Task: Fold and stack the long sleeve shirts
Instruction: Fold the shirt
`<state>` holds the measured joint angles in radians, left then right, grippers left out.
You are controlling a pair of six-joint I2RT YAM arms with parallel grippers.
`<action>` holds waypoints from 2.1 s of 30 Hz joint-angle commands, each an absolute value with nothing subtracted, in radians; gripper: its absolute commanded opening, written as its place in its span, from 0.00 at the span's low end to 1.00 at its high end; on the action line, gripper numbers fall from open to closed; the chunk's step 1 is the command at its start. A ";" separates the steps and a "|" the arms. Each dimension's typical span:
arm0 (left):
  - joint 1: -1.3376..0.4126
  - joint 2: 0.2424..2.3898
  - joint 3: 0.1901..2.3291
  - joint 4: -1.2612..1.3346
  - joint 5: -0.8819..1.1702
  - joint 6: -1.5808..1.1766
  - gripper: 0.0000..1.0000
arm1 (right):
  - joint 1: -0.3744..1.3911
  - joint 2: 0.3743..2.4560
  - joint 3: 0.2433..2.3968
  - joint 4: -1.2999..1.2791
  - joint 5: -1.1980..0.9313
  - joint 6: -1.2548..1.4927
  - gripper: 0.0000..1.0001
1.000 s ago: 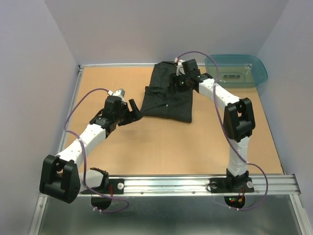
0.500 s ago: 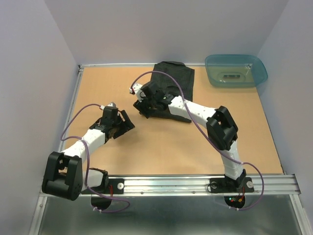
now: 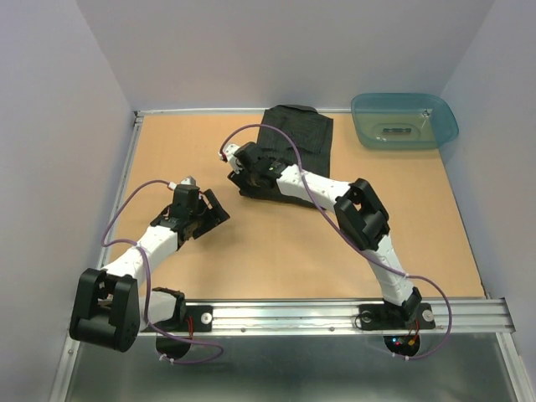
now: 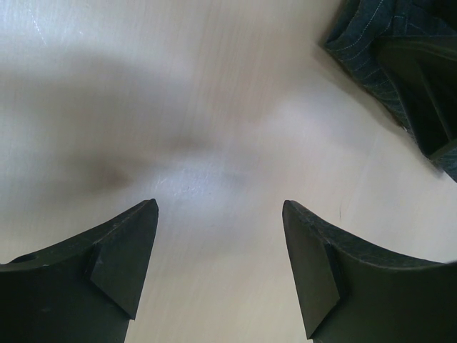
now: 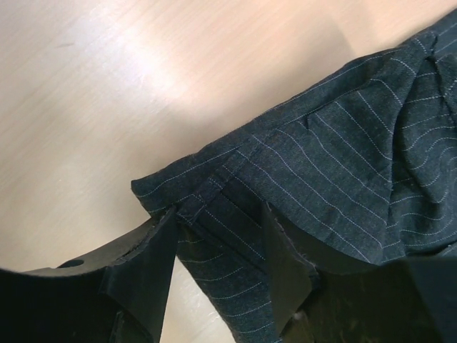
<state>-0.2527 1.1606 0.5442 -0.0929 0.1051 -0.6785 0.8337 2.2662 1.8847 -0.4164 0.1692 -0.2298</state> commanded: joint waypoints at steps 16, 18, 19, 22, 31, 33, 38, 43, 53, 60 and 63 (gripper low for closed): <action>-0.247 1.149 0.529 -0.066 0.129 -0.664 0.81 | 0.845 2.244 2.003 -0.351 0.330 -0.304 0.27; -0.247 1.143 0.531 -0.069 0.129 -0.663 0.81 | 0.841 2.252 2.003 -0.351 0.357 -0.314 0.30; -0.247 1.143 0.531 -0.069 0.127 -0.661 0.81 | 0.838 2.255 1.999 -0.351 0.357 -0.314 0.30; -0.247 1.135 0.529 -0.075 0.124 -0.658 0.81 | 0.825 2.255 1.991 -0.350 0.364 -0.310 0.27; -0.247 1.126 0.526 -0.080 0.127 -0.657 0.81 | 0.758 2.226 1.985 -0.342 0.382 -0.285 0.01; -0.247 1.124 0.528 -0.081 0.129 -0.657 0.81 | 0.739 2.217 1.986 -0.341 0.380 -0.264 0.01; -0.247 1.118 0.525 -0.081 0.127 -0.653 0.81 | 0.664 2.192 1.980 -0.337 0.359 -0.213 0.01; -0.247 1.120 0.526 -0.081 0.132 -0.653 0.81 | 0.609 2.195 1.996 -0.331 0.377 -0.189 0.01; -0.247 1.137 0.541 -0.080 0.135 -0.653 0.81 | 0.569 2.217 2.052 -0.319 0.419 -0.161 0.03; -0.247 1.152 0.552 -0.077 0.140 -0.653 0.81 | 0.566 2.186 2.072 -0.288 0.370 -0.146 0.03; -0.247 1.157 0.552 -0.074 0.140 -0.653 0.81 | 0.568 2.163 2.083 -0.281 0.321 -0.127 0.03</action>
<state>-0.2512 1.1507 0.5365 -0.0937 0.1318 -0.6693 0.5655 2.2562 2.0029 -0.3557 0.3698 -0.1619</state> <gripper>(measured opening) 0.814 0.035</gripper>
